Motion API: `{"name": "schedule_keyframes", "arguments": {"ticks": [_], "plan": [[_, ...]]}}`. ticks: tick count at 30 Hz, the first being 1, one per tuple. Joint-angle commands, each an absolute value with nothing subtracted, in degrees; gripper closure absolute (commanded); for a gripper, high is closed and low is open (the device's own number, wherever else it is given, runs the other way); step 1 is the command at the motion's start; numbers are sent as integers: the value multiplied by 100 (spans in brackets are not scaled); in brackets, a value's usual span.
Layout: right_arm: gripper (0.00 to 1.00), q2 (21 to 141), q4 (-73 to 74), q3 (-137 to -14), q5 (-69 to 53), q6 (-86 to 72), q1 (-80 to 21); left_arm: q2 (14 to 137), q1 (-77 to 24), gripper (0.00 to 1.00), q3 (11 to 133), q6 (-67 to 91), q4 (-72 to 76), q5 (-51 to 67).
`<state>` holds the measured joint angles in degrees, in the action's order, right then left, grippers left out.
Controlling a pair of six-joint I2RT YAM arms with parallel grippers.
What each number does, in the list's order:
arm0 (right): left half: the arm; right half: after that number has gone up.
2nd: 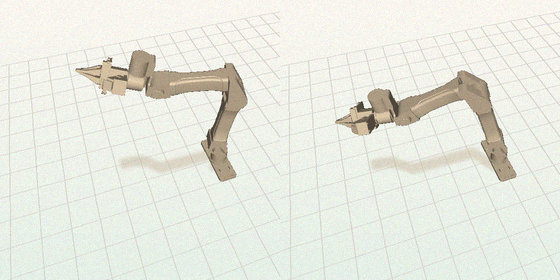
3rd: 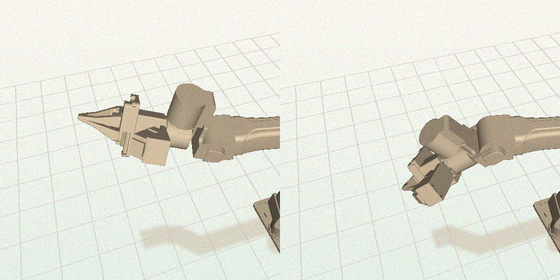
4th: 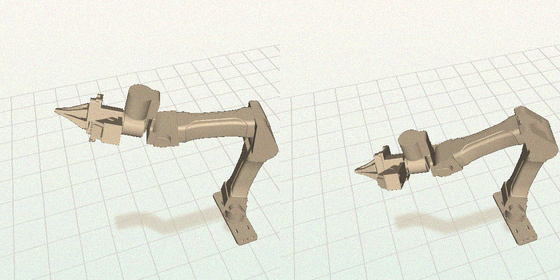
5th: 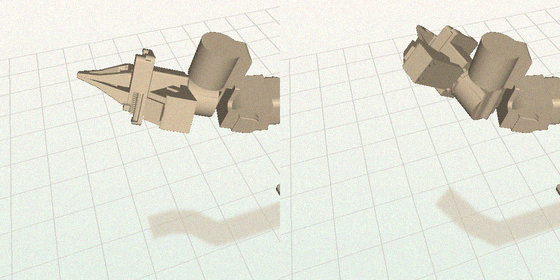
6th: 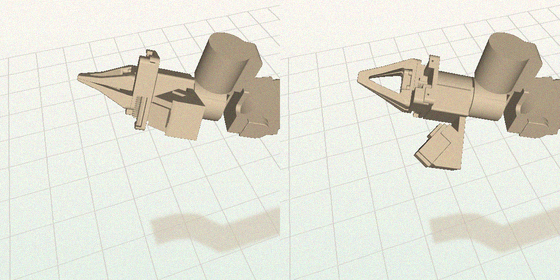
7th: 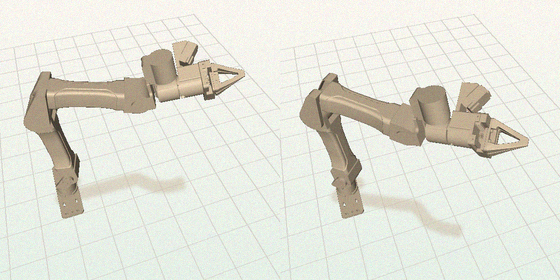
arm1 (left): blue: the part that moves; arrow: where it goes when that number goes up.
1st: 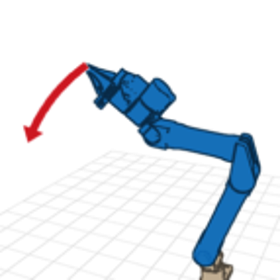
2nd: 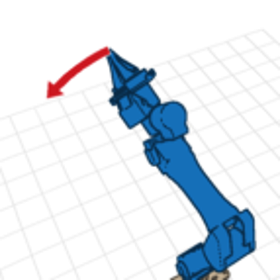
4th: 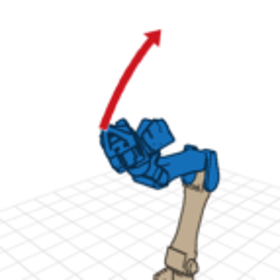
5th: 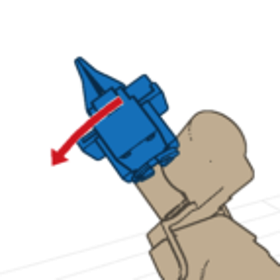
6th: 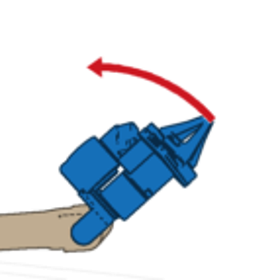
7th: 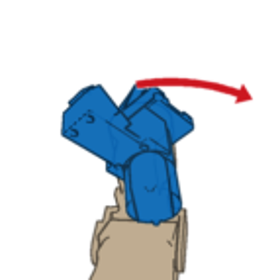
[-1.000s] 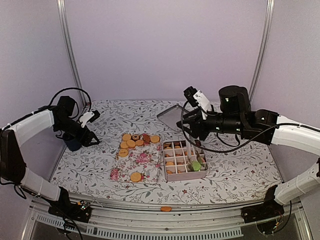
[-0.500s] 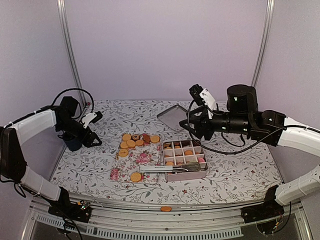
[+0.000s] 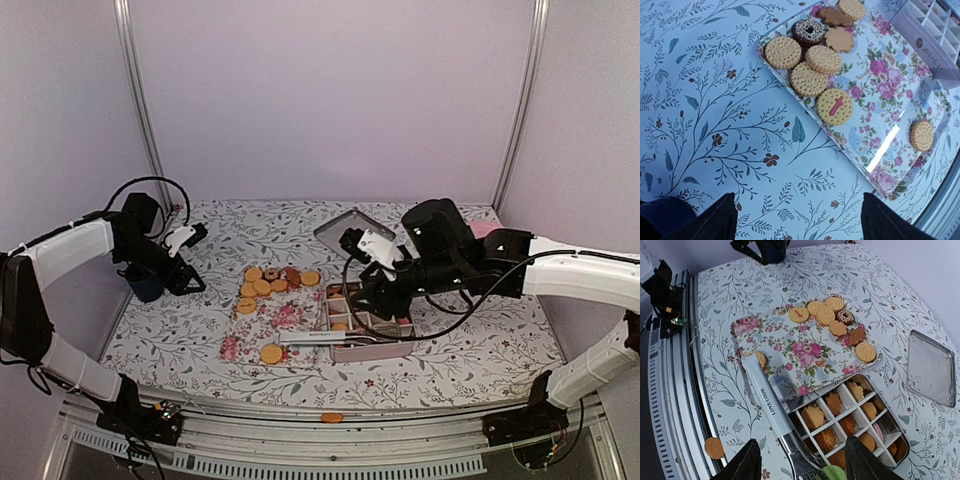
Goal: Pack the cookies
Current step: Pick up the clamp from the packing box.
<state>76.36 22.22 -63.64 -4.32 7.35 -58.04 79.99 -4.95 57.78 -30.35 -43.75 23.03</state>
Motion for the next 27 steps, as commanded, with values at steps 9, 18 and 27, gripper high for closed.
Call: {"name": "schedule_keyframes", "arguments": {"ticks": [9,18,27], "plan": [[44,9421,3191,-7253,1906,2030,-7395,7978,-561,14,5810,-3005,-4335,2214],[52,10216,3027,-7443,2605,2082,-7574,7904,-571,14,5795,-3047,-4350,2116],[68,10472,2868,-7339,3175,2109,-7668,7866,-563,15,5748,-3051,-4329,2077]]}}
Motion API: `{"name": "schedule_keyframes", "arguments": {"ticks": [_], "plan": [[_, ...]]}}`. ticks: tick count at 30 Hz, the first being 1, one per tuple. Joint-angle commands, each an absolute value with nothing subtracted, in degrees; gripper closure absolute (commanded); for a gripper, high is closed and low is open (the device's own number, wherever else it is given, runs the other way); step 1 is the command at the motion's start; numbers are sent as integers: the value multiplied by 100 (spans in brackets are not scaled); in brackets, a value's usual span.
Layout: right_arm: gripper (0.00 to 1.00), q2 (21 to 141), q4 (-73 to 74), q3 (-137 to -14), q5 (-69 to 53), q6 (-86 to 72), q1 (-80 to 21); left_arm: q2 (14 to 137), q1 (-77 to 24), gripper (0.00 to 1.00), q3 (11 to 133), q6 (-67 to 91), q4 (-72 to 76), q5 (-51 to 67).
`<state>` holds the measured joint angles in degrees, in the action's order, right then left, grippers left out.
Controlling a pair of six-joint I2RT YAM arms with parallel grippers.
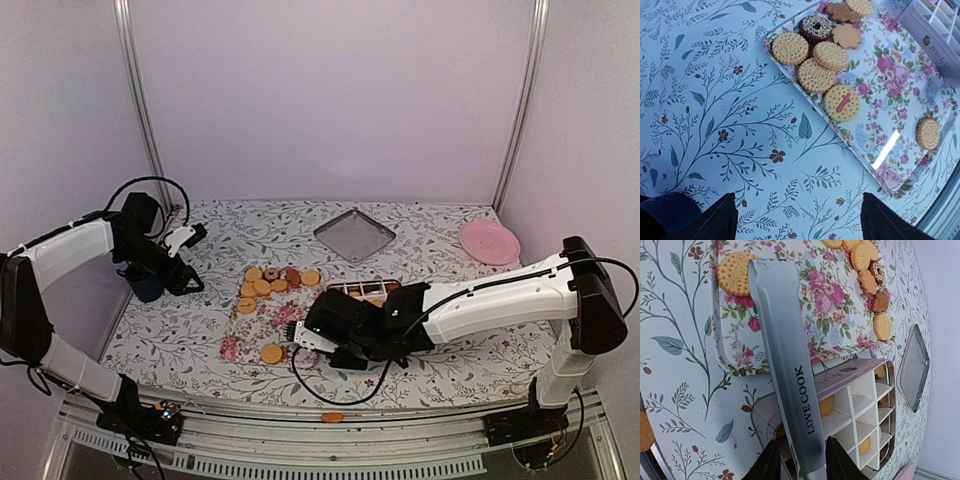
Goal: Pack the cookies
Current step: Pick up the clamp from the packing box.
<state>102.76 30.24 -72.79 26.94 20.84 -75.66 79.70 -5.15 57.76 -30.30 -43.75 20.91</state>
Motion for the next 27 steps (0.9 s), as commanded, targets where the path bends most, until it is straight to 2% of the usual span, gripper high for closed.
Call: {"name": "schedule_keyframes", "arguments": {"ticks": [1,9,11,16,27], "plan": [[71,10510,2828,-7298,3303,2129,-7695,7866,-566,15,5748,-3050,-4332,2075],[80,10627,2518,-7015,3831,2077,-7870,7822,-570,15,5765,-3072,-4334,2022],[88,10622,2373,-6979,4010,2070,-7900,7830,-563,15,5781,-3059,-4343,2029],[100,10568,1896,-6501,4406,2066,-7970,7838,-569,15,5787,-3074,-4368,2015],[100,10123,675,-5955,5600,2013,-8109,7881,-570,15,5834,-3085,-4385,2024]]}}
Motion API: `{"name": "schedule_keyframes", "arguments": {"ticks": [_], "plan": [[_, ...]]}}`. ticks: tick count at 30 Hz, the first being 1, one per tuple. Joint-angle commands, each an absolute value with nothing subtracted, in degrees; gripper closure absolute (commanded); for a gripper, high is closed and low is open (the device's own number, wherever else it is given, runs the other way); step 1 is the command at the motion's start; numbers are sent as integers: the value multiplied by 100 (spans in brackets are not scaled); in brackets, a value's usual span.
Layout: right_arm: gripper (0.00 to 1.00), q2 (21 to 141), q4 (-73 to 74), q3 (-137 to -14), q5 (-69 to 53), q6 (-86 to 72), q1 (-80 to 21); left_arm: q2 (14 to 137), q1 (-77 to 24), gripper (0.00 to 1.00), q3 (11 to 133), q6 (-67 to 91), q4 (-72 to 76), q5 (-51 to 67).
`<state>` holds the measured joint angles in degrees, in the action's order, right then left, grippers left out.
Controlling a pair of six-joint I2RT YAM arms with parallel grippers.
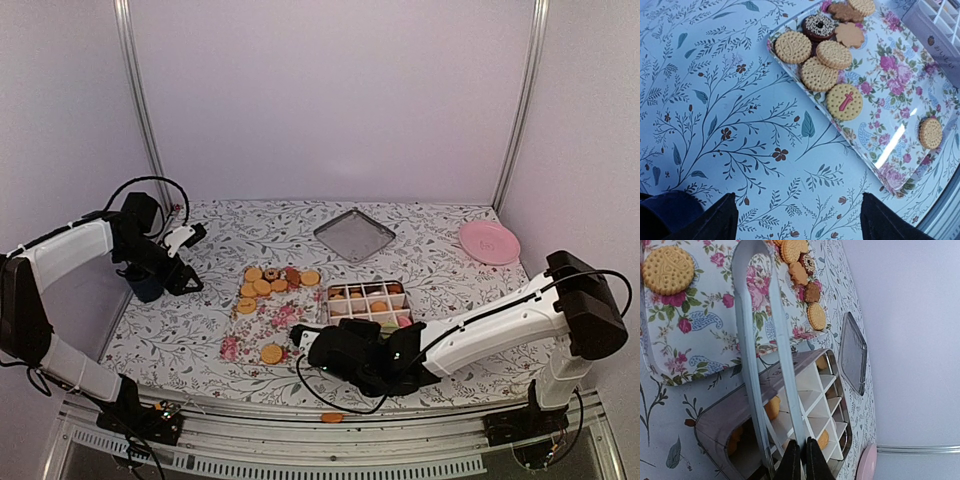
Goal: Pack the cookies
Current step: Pick up the clamp from the packing box.
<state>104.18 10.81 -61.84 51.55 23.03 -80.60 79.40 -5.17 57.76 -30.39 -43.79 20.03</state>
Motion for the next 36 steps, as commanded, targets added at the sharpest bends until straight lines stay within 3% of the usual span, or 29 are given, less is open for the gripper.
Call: {"name": "schedule_keyframes", "arguments": {"ticks": [1,14,36], "plan": [[100,10053,548,-5909,5657,1945,-8116,7883,-567,15,5836,-3085,-4386,2022],[100,9370,-344,-5627,5401,1124,-8043,7892,-575,15,5911,-3103,-4438,2019],[100,8543,-119,-5328,5282,690,-8011,7923,-578,15,5862,-3105,-4421,2062]]}}
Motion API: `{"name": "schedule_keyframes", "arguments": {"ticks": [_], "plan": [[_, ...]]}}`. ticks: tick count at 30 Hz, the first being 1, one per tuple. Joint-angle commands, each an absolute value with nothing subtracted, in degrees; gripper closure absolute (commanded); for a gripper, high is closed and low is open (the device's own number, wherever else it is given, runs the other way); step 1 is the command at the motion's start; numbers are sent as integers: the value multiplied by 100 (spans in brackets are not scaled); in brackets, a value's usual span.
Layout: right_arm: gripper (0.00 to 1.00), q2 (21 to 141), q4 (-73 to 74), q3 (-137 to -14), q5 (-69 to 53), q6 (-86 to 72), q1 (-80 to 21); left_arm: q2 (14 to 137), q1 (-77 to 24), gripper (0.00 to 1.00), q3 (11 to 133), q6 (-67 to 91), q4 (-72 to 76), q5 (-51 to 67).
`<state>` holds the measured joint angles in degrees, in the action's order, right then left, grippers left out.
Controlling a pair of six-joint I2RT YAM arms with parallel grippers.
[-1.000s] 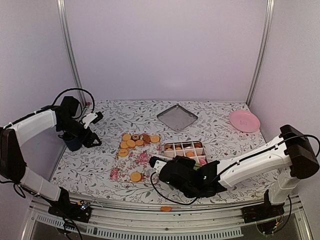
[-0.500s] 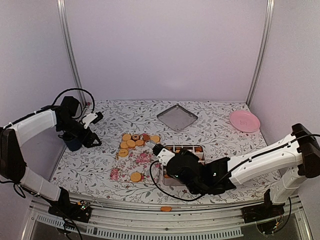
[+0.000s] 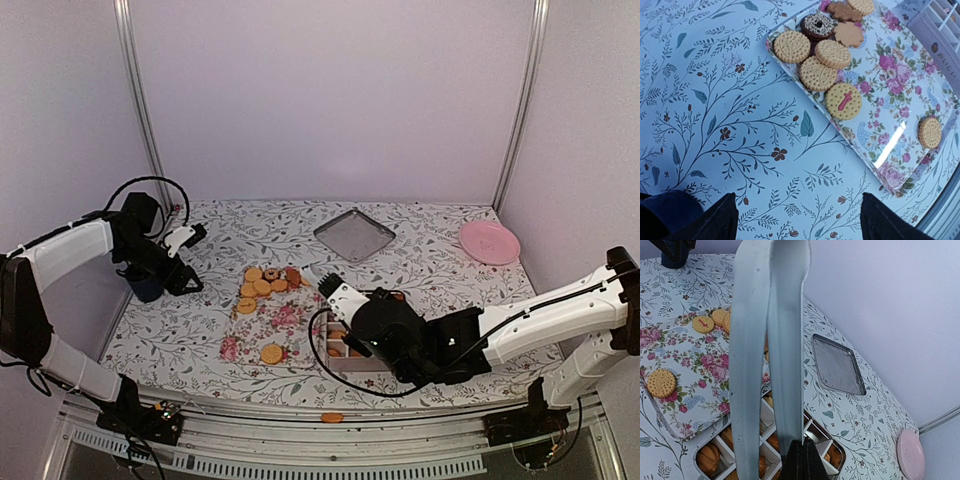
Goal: Pack the cookies
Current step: Pick up the clamp from the packing box, then pass from the right arm to the left
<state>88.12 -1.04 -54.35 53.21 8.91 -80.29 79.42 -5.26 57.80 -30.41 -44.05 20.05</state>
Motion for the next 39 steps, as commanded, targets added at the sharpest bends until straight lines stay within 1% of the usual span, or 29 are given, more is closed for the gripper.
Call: {"name": "schedule_keyframes", "arguments": {"ticks": [1,5,10,13,16,22,23,26,29,34,37,39], "plan": [[100,8523,-76,-5312,5290,659,-8007,7927,-580,15,5862,-3096,-4421,2069],[100,8400,-12,-5330,5348,576,-7949,7936,-583,15,5867,-3076,-4420,2109],[100,7924,7,-5438,5169,416,-7718,7928,-586,15,5889,-3092,-4421,2101],[100,7728,-287,-5547,4837,435,-7567,7926,-607,15,5962,-3064,-4428,2229],[100,7819,-651,-5937,4128,440,-7273,7936,-693,14,6167,-2967,-4475,2530],[100,8299,-1826,-6518,2143,-27,-6641,7874,-863,6,6889,-2639,-4695,4206],[100,8439,-1967,-6630,1865,-329,-6540,7875,-915,5,6974,-2589,-4706,4547],[100,8829,-2630,-6801,1149,-830,-6336,7868,-1096,3,6980,-2396,-4553,5530],[100,9161,-3137,-6982,740,-1208,-6177,7962,-1472,6,6943,-2268,-4392,6151],[100,9598,-4026,-7117,335,-1817,-6000,8196,-2047,9,6975,-1854,-3919,6512],[100,9851,-4268,-7261,266,-2077,-5938,8387,-2215,14,7092,-1844,-3927,6687],[100,10003,-4298,-7369,255,-2144,-5906,8443,-2285,19,7155,-1867,-3929,6774]]}}
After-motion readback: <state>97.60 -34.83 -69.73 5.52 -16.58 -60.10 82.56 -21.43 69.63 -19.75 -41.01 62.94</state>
